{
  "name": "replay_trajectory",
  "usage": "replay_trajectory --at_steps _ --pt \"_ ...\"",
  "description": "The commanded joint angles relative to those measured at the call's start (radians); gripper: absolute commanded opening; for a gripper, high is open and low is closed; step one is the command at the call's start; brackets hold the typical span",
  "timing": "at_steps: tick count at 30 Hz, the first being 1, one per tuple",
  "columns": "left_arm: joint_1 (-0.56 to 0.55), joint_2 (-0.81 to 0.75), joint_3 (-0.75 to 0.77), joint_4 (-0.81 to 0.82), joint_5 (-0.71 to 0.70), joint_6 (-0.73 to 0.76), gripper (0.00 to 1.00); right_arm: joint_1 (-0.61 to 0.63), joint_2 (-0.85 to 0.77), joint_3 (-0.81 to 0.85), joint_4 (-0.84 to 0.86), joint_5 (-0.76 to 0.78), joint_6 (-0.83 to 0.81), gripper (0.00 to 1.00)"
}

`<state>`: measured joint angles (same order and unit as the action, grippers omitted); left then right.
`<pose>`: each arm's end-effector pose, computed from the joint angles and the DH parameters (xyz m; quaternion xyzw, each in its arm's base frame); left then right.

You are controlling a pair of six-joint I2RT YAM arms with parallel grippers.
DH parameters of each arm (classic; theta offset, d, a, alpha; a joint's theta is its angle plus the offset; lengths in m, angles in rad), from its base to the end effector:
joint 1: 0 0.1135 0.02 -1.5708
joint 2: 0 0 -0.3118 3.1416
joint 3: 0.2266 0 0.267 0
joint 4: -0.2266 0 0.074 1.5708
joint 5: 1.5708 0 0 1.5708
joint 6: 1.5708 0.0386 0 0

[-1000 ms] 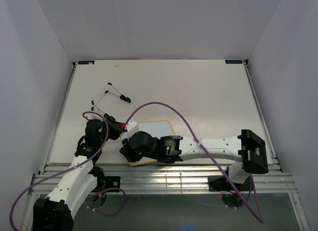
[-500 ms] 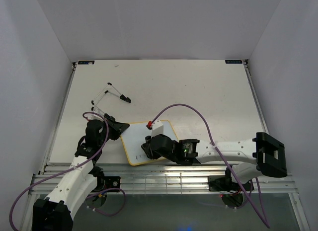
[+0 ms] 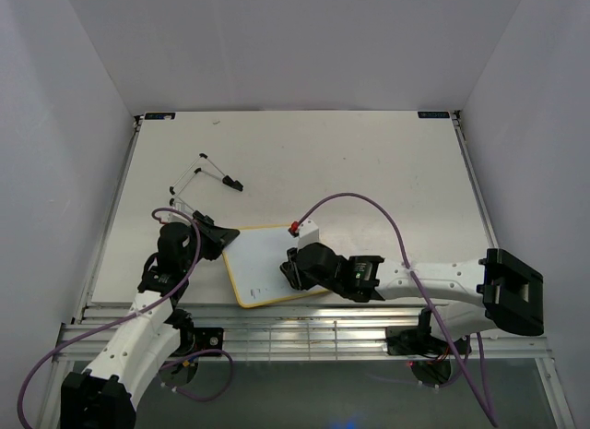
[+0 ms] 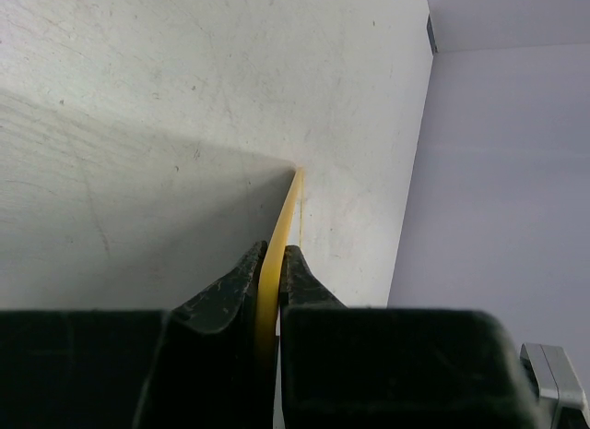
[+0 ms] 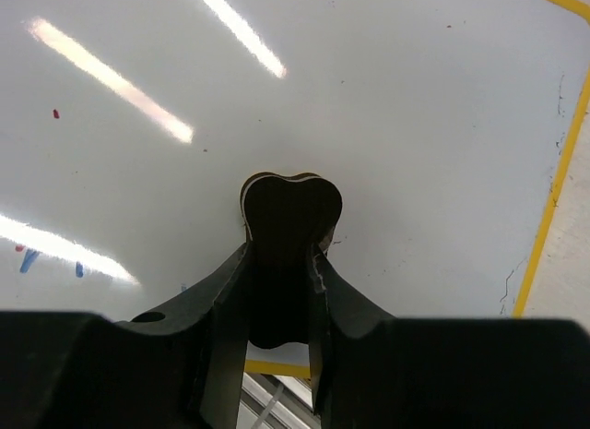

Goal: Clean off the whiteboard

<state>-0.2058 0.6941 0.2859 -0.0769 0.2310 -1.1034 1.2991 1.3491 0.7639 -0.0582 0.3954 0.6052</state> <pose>0.1369 -0.0376 0.2127 -0.3154 0.7921 -0.3907 0.3470 0.0919 0.2746 0.2582 -0.2156 0.8546 0.2554 0.3974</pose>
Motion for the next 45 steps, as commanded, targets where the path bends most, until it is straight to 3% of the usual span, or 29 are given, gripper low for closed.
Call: replay_trajectory --at_steps 1,13,22,29,37,45 --pt "0.003 -0.001 0.021 -0.058 -0.079 0.045 0.00 0.080 0.021 0.021 0.074 -0.175 -0.021 0.32" --pt "0.003 -0.004 0.002 -0.057 -0.091 0.030 0.00 0.275 0.177 0.343 0.058 -0.132 -0.076 0.32" --pt "0.003 -0.008 0.007 -0.066 -0.087 0.034 0.00 0.270 0.272 0.385 -0.015 -0.027 -0.088 0.32" --pt "0.003 -0.021 0.013 -0.078 -0.087 0.043 0.00 0.186 0.185 0.184 -0.012 0.007 -0.030 0.31" --pt "0.003 -0.031 0.036 -0.103 -0.093 0.057 0.00 0.039 0.039 -0.170 -0.012 0.019 0.060 0.32" --pt "0.003 -0.008 0.030 -0.080 -0.064 0.060 0.00 -0.187 -0.107 -0.341 0.001 -0.016 -0.010 0.32"
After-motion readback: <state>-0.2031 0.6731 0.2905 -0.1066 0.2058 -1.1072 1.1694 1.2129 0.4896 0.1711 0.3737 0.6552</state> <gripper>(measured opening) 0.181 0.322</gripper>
